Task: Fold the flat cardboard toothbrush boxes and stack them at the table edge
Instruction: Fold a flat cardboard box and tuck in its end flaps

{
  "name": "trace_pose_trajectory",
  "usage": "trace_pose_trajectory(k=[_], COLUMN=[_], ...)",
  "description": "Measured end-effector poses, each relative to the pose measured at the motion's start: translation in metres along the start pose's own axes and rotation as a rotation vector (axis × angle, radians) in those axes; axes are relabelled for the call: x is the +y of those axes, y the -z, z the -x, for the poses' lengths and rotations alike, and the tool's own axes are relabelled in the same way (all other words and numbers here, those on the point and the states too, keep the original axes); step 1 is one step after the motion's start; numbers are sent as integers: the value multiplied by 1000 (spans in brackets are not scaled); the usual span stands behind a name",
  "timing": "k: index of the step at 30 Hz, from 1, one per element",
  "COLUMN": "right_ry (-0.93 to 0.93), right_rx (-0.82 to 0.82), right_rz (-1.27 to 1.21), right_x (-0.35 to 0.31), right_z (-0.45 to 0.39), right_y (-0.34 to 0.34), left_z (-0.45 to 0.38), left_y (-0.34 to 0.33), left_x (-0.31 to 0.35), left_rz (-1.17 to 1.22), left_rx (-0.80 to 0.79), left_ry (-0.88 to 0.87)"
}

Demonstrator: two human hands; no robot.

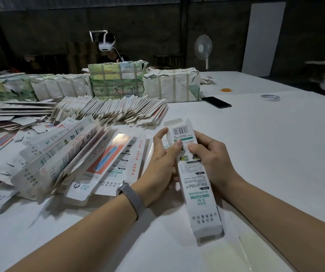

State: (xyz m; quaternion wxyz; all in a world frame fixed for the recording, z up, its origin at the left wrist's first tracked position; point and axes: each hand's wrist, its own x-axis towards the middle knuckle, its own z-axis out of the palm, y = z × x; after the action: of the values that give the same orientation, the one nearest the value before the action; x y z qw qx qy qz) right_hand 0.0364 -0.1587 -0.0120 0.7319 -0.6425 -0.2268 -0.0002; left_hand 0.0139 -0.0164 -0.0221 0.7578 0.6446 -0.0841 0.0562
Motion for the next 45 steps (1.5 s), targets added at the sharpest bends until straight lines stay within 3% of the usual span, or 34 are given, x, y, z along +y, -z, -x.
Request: trace_pose_trajectory(k=[7,15,27,35,45], right_ry=[-76,-187,-187,-159,-154], right_rx=[-48,-274,-222,-94,-52], right_rz=[-59,-69,-85,-182,-171], right_x=[2,9,6,2,4], right_z=[-4,-7,-6,-7,-9], right_y=[2,13,10,10,9], left_z=[0,-6,-6,0,0], left_y=[2,4,6,-2,-1], left_x=[-1,-1,-5,-4,-4], left_rz=[18,148,138,19,10], left_rx=[8,119,88,-43,-95], left_ry=[36,105,91,-39,-29])
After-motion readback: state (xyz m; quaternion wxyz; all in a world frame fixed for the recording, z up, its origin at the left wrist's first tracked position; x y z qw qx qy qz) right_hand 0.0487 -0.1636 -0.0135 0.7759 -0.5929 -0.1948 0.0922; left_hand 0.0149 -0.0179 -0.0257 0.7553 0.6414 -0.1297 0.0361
